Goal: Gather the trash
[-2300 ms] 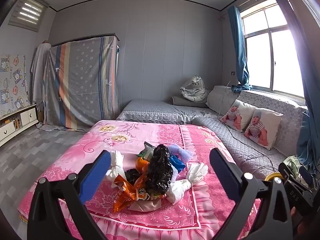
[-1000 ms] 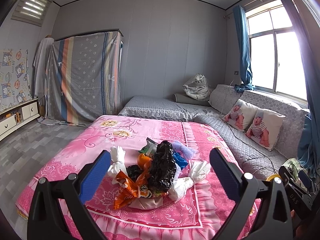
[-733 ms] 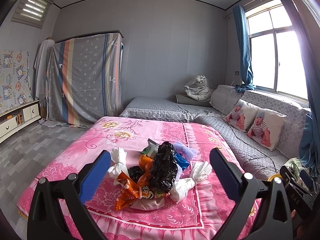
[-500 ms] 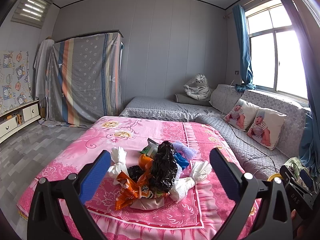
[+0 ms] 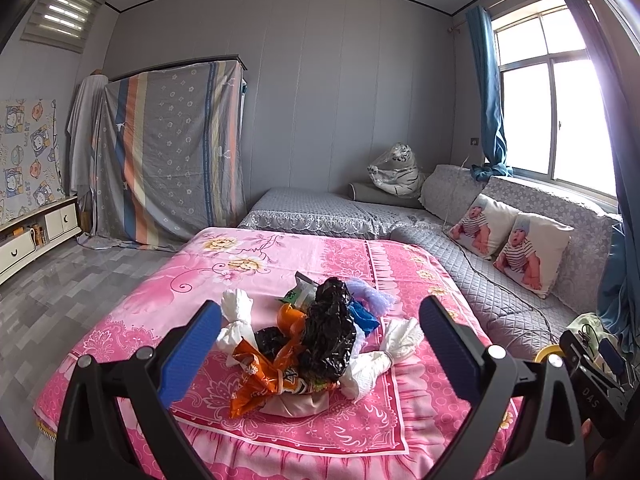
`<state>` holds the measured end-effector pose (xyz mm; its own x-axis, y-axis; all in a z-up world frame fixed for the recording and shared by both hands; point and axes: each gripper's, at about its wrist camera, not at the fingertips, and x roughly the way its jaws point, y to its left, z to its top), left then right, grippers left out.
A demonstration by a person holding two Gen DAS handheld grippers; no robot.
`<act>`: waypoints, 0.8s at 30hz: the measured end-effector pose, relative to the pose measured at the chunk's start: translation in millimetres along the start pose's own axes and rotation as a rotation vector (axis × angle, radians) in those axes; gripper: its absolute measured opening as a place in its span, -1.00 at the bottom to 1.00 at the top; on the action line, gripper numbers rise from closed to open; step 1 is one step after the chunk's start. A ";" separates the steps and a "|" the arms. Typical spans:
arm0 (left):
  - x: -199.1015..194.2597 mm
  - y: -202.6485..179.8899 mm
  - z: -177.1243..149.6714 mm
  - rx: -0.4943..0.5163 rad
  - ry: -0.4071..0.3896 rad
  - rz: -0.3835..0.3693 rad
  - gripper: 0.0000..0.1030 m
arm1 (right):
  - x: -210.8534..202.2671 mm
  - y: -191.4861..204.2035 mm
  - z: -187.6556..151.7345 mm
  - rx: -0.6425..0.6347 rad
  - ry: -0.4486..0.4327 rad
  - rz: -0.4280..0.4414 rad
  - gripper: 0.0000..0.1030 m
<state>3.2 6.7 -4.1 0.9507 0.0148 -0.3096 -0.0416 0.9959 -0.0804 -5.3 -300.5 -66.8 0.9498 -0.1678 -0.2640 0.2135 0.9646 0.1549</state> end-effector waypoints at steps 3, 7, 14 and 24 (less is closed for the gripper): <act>0.7 0.6 0.1 0.001 -0.001 0.007 0.85 | -0.1 -0.1 0.2 0.001 0.000 -0.001 0.84; 1.1 0.7 1.9 0.002 -0.007 0.011 0.85 | 0.6 0.5 0.3 0.000 0.000 -0.001 0.84; 1.1 0.8 2.6 0.002 -0.008 0.011 0.85 | 0.4 0.6 1.4 0.001 -0.002 -0.001 0.84; 1.4 2.4 4.1 -0.008 -0.009 0.026 0.85 | 0.2 0.7 3.4 -0.001 -0.004 -0.002 0.84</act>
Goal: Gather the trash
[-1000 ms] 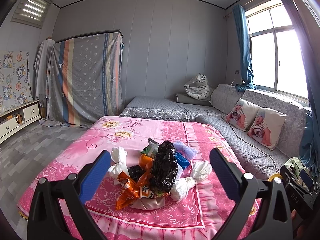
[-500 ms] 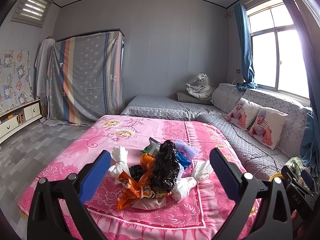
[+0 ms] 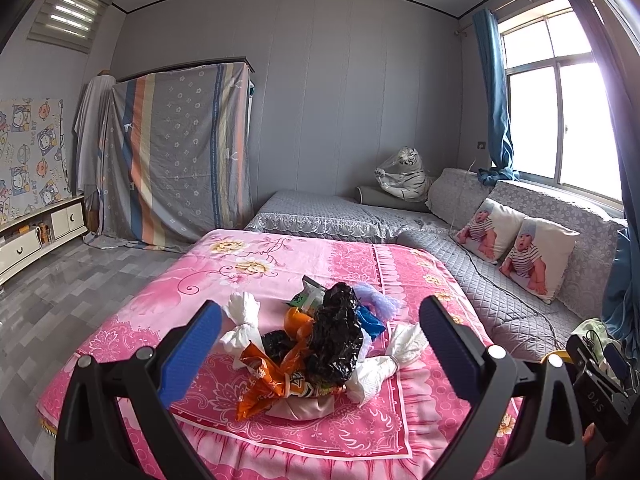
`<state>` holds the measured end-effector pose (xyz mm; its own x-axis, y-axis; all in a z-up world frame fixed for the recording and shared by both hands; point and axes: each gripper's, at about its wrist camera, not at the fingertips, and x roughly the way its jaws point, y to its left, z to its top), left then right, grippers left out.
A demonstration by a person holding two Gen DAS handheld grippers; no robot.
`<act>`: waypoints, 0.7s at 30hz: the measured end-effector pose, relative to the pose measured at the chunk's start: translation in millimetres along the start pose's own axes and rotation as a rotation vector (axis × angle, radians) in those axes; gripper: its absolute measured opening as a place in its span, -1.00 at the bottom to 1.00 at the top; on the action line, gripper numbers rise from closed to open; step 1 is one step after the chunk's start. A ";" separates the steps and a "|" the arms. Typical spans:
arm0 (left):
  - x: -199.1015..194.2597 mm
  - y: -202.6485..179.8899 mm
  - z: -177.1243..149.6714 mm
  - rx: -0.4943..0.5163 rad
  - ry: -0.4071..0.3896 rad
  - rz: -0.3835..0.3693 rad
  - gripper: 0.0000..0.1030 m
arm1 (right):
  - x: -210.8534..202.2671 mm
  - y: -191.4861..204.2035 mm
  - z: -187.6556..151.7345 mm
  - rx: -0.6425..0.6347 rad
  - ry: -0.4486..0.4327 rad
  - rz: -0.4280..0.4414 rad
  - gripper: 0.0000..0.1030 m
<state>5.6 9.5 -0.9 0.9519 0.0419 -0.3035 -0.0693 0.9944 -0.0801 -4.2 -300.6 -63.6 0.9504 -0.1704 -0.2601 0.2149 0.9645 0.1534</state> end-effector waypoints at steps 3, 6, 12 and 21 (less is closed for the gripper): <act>1.6 2.6 -0.4 0.000 0.004 0.005 0.85 | -0.4 -0.5 1.4 0.001 -0.001 0.005 0.84; 7.3 8.3 -1.5 -0.001 0.019 -0.017 0.85 | 1.3 -0.4 2.0 0.001 -0.004 0.011 0.84; 18.4 30.2 -10.1 0.025 0.028 -0.050 0.85 | 9.7 1.7 3.4 -0.009 0.001 0.088 0.84; 57.2 77.2 -34.2 0.030 0.171 -0.079 0.85 | 49.3 29.9 13.3 -0.072 0.126 0.379 0.84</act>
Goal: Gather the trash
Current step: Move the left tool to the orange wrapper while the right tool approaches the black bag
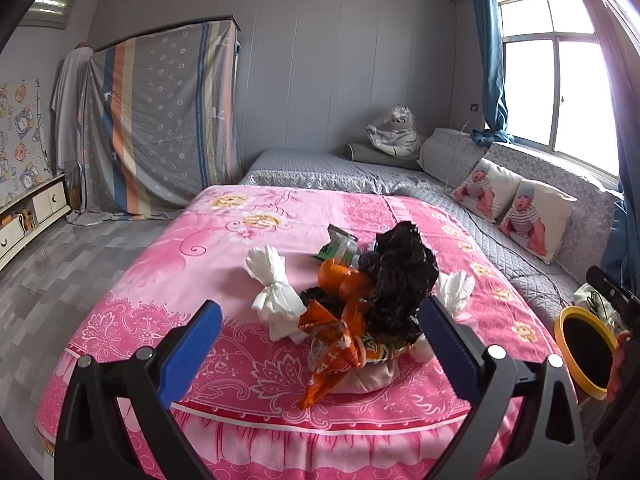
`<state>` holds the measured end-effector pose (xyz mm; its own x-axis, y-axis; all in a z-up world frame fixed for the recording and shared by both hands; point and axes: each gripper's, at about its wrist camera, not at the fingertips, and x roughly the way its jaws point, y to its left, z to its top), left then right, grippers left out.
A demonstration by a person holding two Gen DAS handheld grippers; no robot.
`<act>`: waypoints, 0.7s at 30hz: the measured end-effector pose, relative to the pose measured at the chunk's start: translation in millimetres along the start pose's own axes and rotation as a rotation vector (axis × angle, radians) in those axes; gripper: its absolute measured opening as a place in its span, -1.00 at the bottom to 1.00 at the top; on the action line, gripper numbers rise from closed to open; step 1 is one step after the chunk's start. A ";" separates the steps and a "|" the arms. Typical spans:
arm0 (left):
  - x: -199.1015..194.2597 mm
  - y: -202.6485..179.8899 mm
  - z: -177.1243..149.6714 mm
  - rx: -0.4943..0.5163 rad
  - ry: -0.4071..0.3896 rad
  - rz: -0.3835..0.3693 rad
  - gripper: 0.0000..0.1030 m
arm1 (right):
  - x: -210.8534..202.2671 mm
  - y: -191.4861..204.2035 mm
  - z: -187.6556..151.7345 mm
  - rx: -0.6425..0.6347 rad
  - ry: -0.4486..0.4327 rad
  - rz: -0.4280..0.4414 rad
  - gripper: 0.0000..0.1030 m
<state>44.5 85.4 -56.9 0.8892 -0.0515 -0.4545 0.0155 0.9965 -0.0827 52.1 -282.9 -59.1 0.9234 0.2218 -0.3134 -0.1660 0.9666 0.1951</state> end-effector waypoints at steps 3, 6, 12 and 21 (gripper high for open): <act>10.9 5.4 -9.2 0.051 0.029 -0.015 0.85 | 15.8 6.7 6.2 0.026 0.064 0.149 0.84; 22.3 14.7 -17.1 0.070 0.077 -0.054 0.85 | 32.7 22.9 14.1 0.012 0.120 0.232 0.84; 42.0 25.9 -26.3 0.068 0.144 -0.126 0.85 | 74.1 68.7 29.6 -0.067 0.259 0.340 0.84; 57.6 19.8 -26.2 0.120 0.176 -0.188 0.85 | 132.7 129.6 28.2 -0.180 0.429 0.405 0.84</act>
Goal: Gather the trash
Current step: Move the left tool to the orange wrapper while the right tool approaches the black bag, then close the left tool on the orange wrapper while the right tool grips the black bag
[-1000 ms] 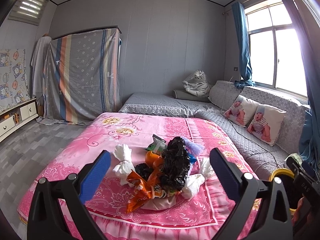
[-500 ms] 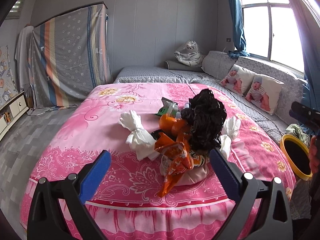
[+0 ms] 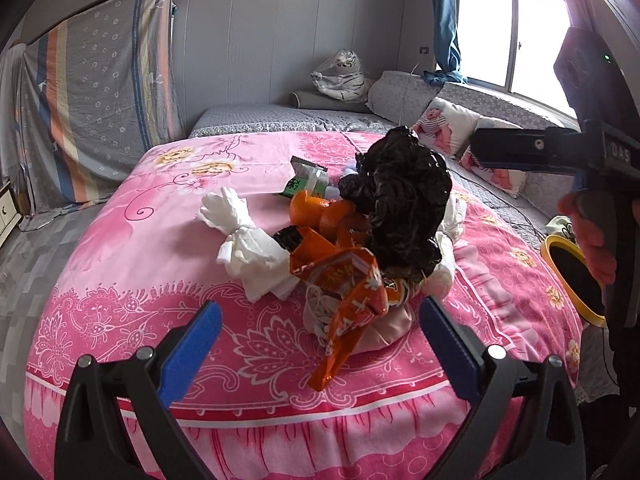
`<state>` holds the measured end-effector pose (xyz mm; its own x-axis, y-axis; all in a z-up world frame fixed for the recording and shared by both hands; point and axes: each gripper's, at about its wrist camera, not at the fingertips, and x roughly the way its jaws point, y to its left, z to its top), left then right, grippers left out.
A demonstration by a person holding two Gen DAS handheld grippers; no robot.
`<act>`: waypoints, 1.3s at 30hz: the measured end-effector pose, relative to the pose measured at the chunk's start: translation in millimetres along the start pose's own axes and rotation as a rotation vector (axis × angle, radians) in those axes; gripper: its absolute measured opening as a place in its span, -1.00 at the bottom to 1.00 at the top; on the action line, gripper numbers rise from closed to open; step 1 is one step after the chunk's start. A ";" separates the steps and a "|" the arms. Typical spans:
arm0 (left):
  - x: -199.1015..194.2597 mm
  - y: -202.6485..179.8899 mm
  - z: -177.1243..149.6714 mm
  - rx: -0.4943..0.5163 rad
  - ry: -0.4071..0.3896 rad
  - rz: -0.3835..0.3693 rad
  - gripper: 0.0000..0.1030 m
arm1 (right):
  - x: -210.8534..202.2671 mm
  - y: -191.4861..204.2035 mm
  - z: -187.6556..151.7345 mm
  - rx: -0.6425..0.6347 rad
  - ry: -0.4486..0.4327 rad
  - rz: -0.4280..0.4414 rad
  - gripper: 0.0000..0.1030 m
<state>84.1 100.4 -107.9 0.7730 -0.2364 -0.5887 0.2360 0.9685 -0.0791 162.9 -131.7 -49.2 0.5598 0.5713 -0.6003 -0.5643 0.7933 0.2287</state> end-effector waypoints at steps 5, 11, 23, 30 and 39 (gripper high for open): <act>2.4 5.5 2.0 -0.003 -0.006 -0.059 0.85 | 11.3 13.0 9.8 -0.042 0.014 0.003 0.84; 12.6 7.4 1.1 0.019 0.018 -0.057 0.80 | 39.0 4.4 14.1 -0.018 0.079 0.005 0.82; 36.2 -2.6 3.8 0.039 0.090 -0.109 -0.29 | 72.5 -15.4 4.5 0.024 0.174 0.029 -0.01; 33.3 -9.3 2.7 0.066 0.084 -0.101 -0.44 | 73.2 -24.9 3.3 0.053 0.182 0.032 -0.47; 18.0 -0.1 5.4 0.006 0.055 -0.143 -0.46 | 41.9 -35.5 4.9 0.096 0.092 0.010 -0.63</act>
<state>101.2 95.6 -114.2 0.6979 -0.3676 -0.6147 0.3454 0.9246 -0.1608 209.3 -134.9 -78.8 0.4934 0.5613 -0.6645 -0.5066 0.8064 0.3050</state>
